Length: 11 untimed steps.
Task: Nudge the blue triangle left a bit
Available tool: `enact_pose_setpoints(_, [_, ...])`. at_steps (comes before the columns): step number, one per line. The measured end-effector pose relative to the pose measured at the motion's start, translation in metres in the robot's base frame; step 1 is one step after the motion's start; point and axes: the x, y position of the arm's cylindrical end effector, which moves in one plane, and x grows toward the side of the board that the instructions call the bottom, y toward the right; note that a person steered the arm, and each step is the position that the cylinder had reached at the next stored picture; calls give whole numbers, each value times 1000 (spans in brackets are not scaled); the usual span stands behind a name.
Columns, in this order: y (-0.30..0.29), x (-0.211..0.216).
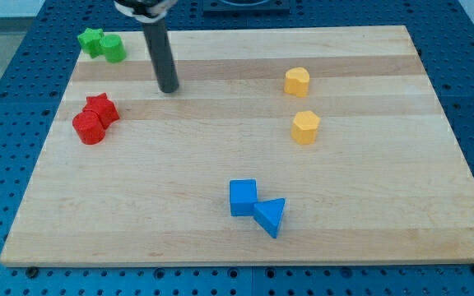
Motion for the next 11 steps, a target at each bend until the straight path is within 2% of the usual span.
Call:
enact_pose_setpoints(1, [82, 26])
enact_pose_setpoints(2, [152, 32])
enact_pose_setpoints(3, [164, 30])
enact_pose_setpoints(4, [204, 29])
enact_pose_setpoints(5, [206, 9])
enact_pose_setpoints(7, [167, -33])
enact_pose_setpoints(9, [181, -35])
enact_pose_setpoints(11, [183, -60])
